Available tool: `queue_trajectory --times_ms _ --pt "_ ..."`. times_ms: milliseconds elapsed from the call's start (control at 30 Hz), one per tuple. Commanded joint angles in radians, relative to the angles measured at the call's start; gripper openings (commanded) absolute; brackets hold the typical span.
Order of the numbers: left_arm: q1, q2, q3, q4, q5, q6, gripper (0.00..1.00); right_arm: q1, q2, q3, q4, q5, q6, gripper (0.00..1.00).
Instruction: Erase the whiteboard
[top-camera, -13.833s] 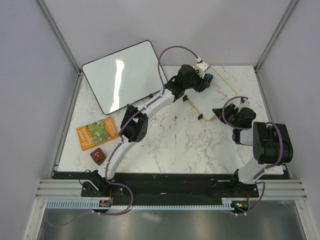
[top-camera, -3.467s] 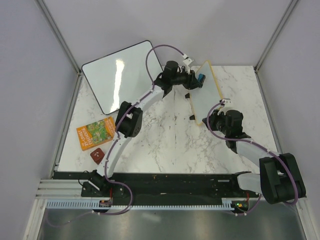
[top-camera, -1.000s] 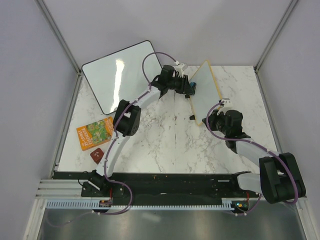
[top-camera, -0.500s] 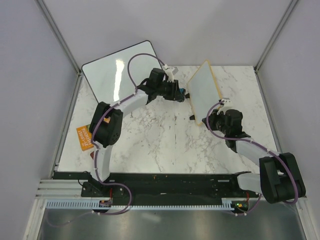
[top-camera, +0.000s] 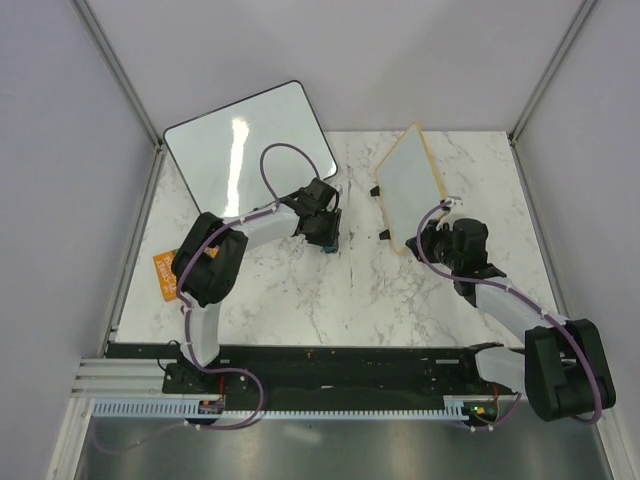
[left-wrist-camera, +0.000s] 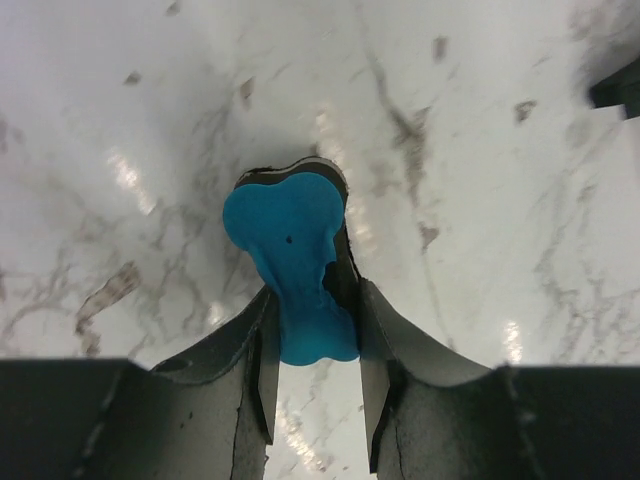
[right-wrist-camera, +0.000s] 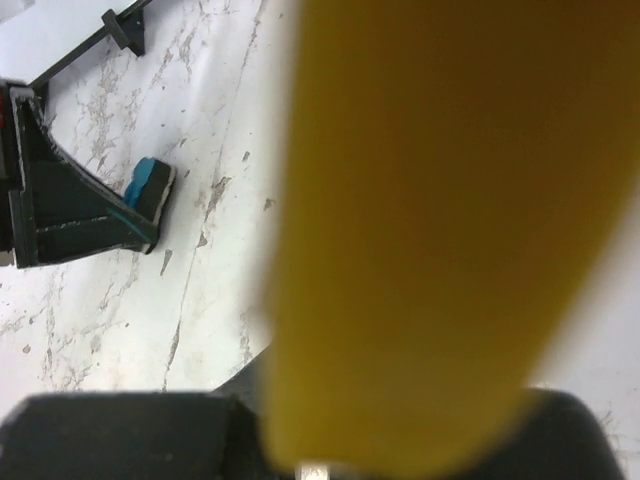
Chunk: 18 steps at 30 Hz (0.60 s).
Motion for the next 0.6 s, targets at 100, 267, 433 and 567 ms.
queue_trajectory --times_ms 100,267,433,567 --pt "-0.024 -0.055 -0.063 -0.111 -0.248 -0.012 0.05 0.014 0.021 -0.006 -0.187 0.001 0.039 0.0" --pt "-0.024 -0.056 -0.054 -0.121 -0.242 0.003 0.33 0.015 0.055 -0.001 -0.19 0.015 0.045 0.11" --pt "-0.029 -0.05 -0.046 -0.121 -0.249 0.02 0.52 0.014 0.062 0.0 -0.183 0.002 0.041 0.26" --pt "-0.04 -0.059 -0.039 -0.121 -0.274 0.038 0.62 0.014 0.059 -0.003 -0.178 -0.004 0.041 0.39"
